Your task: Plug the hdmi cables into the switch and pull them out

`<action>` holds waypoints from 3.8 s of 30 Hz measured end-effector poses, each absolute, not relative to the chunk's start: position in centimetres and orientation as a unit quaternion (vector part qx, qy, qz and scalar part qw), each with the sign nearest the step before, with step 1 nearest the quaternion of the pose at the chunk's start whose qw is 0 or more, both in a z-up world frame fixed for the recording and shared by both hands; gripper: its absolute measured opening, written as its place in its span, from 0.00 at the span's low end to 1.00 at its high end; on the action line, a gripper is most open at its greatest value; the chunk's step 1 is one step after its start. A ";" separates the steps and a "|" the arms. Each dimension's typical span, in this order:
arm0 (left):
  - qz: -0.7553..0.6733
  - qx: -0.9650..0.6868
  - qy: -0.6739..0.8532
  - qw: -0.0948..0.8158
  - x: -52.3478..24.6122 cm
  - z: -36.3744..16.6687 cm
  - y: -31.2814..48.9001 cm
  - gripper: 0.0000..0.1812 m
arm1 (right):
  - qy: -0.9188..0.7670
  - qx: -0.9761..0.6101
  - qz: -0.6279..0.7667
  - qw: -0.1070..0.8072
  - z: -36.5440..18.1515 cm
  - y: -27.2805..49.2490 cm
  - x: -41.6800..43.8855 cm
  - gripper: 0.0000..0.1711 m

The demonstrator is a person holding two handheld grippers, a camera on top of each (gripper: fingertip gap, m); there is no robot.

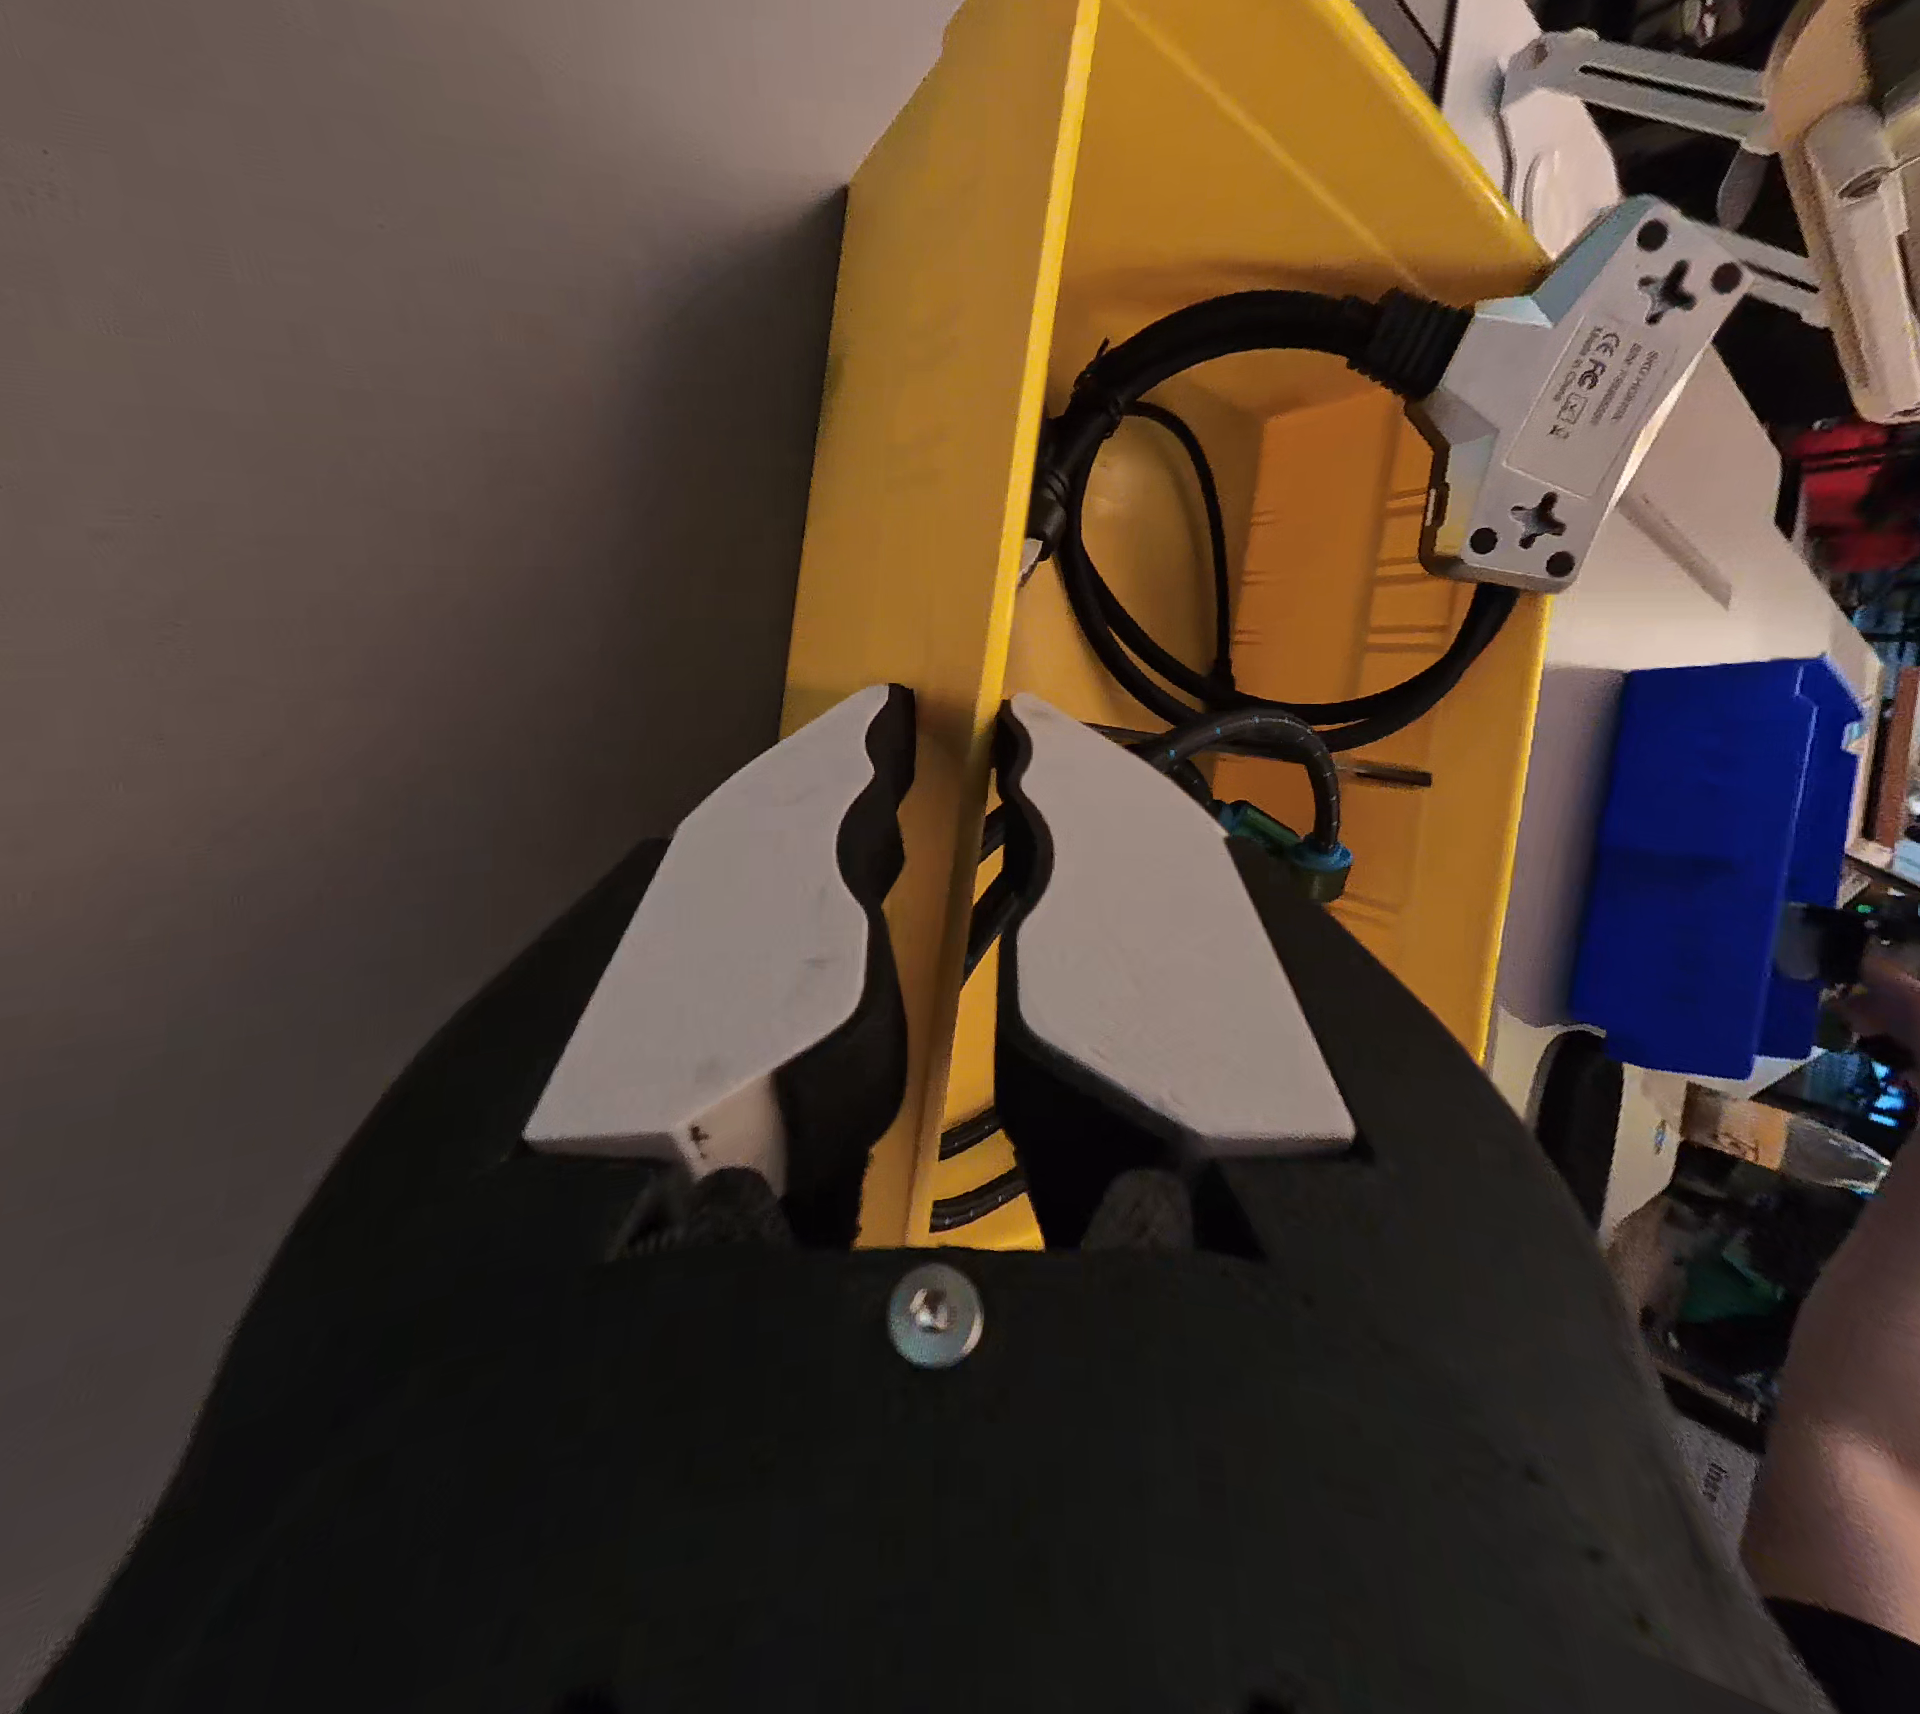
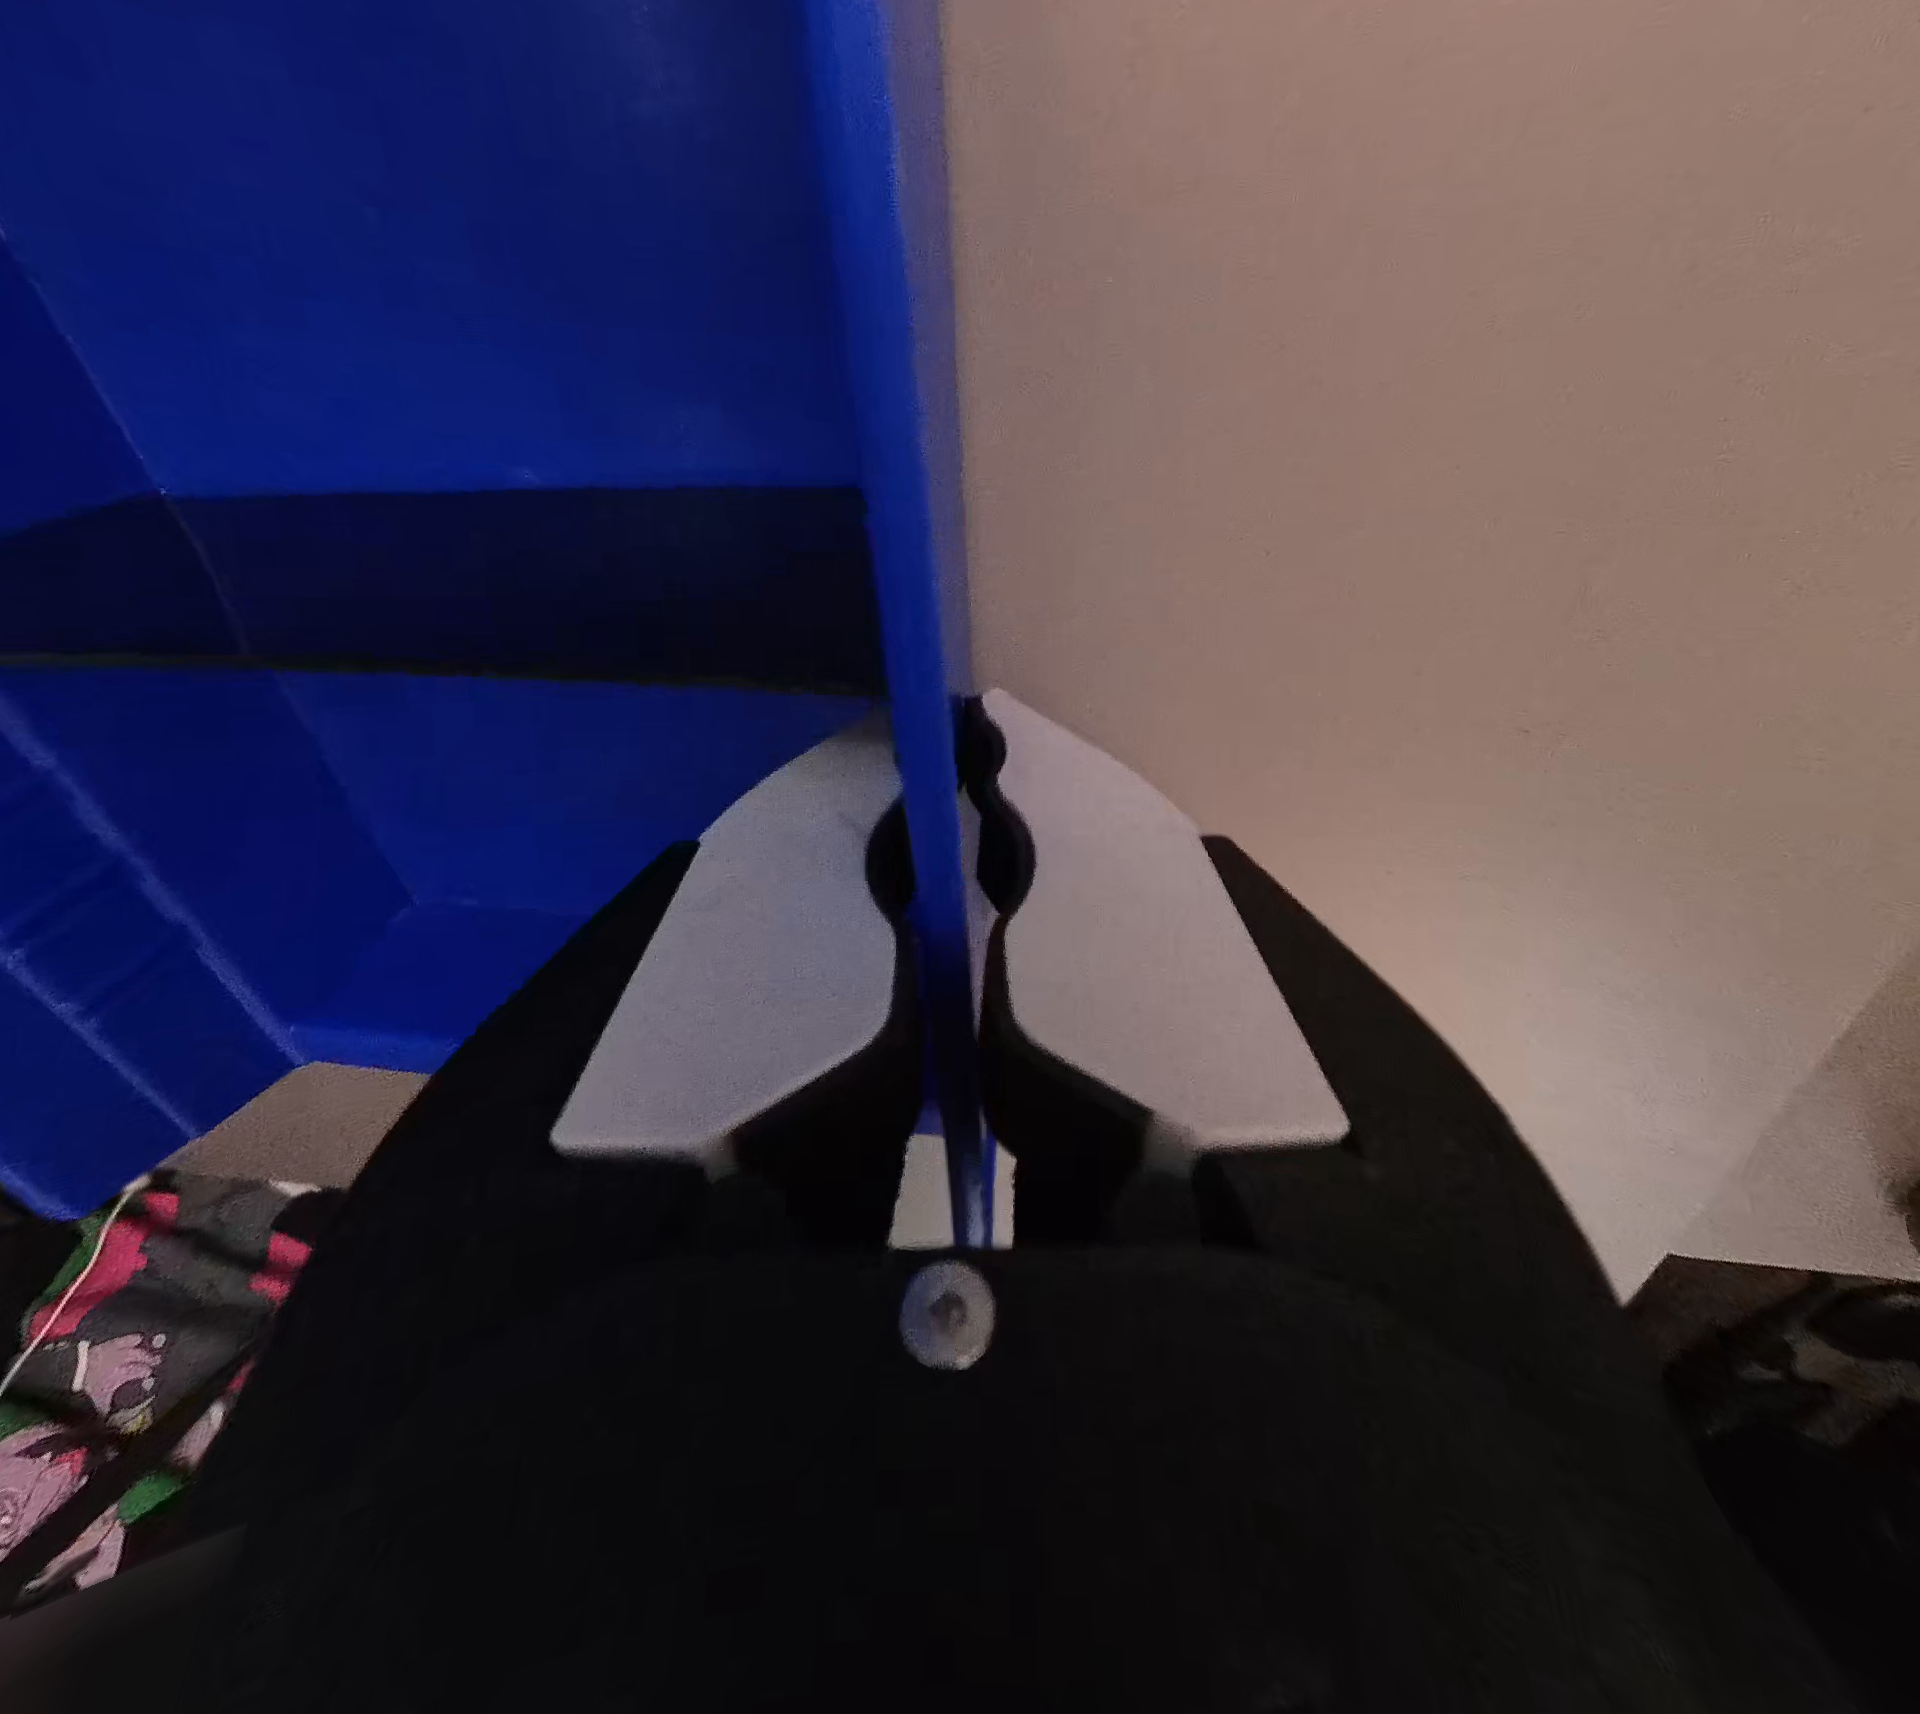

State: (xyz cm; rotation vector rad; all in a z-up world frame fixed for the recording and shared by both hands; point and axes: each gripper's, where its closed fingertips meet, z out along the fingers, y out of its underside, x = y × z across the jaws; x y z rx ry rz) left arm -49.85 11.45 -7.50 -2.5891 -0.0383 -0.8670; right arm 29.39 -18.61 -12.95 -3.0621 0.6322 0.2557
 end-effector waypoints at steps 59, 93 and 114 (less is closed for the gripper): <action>-0.310 -0.832 0.147 0.437 -48.1 4.1 10.3 0.11 | 0.180 -0.977 0.019 0.114 -9.4 -19.5 33.3 0.12; 0.141 -0.766 0.451 0.435 -42.6 4.1 7.1 0.03 | -0.369 -0.541 -0.138 0.743 18.5 -12.5 1.3 0.25; -0.276 -0.654 0.573 0.410 -6.3 3.1 -7.8 0.01 | -0.291 -0.579 -0.125 0.751 18.5 -13.1 7.6 0.23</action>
